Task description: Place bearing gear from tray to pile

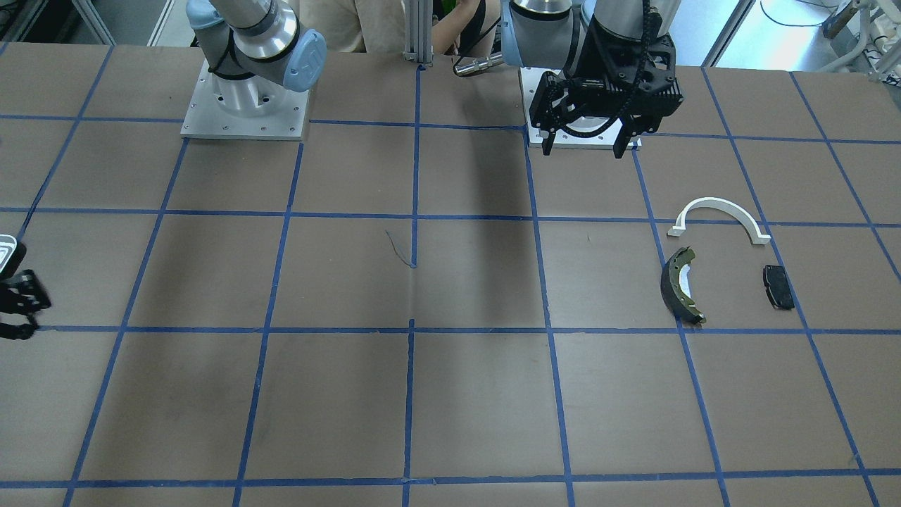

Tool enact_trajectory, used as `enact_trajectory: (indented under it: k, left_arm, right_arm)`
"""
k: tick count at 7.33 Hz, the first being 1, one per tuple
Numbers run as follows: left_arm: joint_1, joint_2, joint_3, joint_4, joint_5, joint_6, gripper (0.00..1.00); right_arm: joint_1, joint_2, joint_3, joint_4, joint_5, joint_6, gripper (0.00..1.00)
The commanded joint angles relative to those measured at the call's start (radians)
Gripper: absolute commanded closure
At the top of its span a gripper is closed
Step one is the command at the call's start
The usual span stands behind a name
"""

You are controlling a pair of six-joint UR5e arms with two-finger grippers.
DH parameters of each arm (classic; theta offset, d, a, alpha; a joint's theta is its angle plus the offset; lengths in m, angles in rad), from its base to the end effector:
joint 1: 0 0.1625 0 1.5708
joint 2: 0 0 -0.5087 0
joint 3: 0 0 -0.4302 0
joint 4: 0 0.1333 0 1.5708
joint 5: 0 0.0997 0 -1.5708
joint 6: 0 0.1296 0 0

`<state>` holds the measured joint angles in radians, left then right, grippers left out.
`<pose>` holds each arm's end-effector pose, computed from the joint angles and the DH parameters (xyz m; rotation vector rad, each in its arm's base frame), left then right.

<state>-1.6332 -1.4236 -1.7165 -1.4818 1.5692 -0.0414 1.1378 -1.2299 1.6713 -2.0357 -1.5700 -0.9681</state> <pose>-0.1623 -0.4574 0.5463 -0.0330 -3.1319 0.1415 -0.1566 -0.6567 0.3309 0.8267 -3.0157 0.0289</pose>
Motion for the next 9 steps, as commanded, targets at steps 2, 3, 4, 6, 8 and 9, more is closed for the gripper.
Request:
enact_trajectory:
  k: [2,3,4,6,8,9]
  left_arm:
    - [0.001,0.0,0.0,0.0,0.0,0.0,0.0]
    - [0.001,0.0,0.0,0.0,0.0,0.0,0.0]
    - [0.001,0.0,0.0,0.0,0.002,0.0,0.0]
    - [0.001,-0.001,0.0,0.002,0.0,0.0,0.0]
    - [0.001,-0.001,0.0,0.003,0.0,0.0,0.0]
    - [0.001,-0.001,0.0,0.003,-0.001,0.0,0.0]
  right_arm:
    - [0.442,-0.082,0.07,0.003,0.025,0.688,1.0]
    - [0.552,-0.065,0.076,-0.007,0.054,0.906,1.0]
    - [0.647,-0.027,0.083,-0.065,0.07,1.056,1.0]
    - [0.793,0.057,0.085,-0.154,0.077,1.296,1.0]
    - [0.852,0.111,0.088,-0.221,0.081,1.353,0.92]
    - [0.859,0.136,0.097,-0.222,0.115,1.361,0.81]
